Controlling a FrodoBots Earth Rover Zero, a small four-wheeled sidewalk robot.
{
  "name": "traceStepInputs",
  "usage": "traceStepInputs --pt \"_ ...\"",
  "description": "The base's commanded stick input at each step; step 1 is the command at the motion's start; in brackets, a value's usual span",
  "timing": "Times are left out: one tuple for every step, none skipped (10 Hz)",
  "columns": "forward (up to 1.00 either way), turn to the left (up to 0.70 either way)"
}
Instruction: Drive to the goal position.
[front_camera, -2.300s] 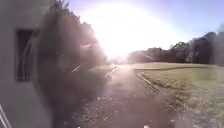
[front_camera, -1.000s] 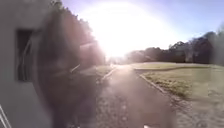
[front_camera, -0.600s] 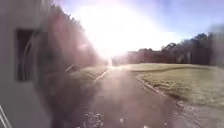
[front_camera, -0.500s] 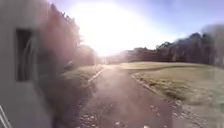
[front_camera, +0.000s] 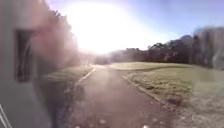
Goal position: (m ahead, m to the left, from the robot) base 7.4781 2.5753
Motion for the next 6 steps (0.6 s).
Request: traceStepInputs --pt "0.70 0.00" --pt "0.70 0.00" --pt "0.70 0.00" --pt "0.70 0.00" --pt "0.70 0.00" --pt "0.70 0.00"
